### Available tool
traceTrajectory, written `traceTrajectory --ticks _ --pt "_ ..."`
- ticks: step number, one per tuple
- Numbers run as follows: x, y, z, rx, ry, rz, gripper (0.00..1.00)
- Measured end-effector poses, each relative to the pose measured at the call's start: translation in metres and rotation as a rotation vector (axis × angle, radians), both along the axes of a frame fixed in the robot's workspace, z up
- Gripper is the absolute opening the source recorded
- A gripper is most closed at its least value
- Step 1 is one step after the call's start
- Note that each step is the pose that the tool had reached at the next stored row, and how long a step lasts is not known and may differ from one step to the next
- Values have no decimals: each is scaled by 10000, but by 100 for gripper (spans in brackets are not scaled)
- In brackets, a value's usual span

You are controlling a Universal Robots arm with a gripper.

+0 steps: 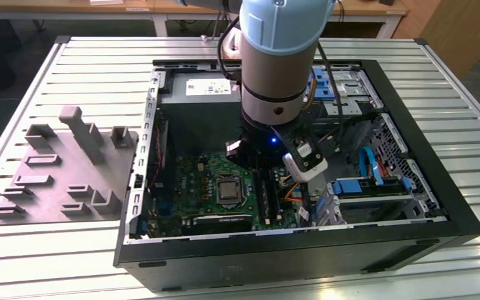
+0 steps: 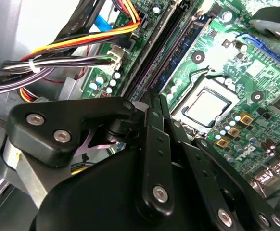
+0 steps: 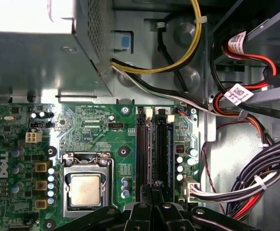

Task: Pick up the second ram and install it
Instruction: 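Insert the second ram into the second slot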

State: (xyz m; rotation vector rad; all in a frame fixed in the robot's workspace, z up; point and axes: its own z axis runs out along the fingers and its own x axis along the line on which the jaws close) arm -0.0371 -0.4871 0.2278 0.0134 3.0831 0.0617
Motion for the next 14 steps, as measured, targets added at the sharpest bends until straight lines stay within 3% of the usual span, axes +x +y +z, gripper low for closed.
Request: traceTrajectory --ticks 14 --pt "0 -2 -20 -2 0 1 11"
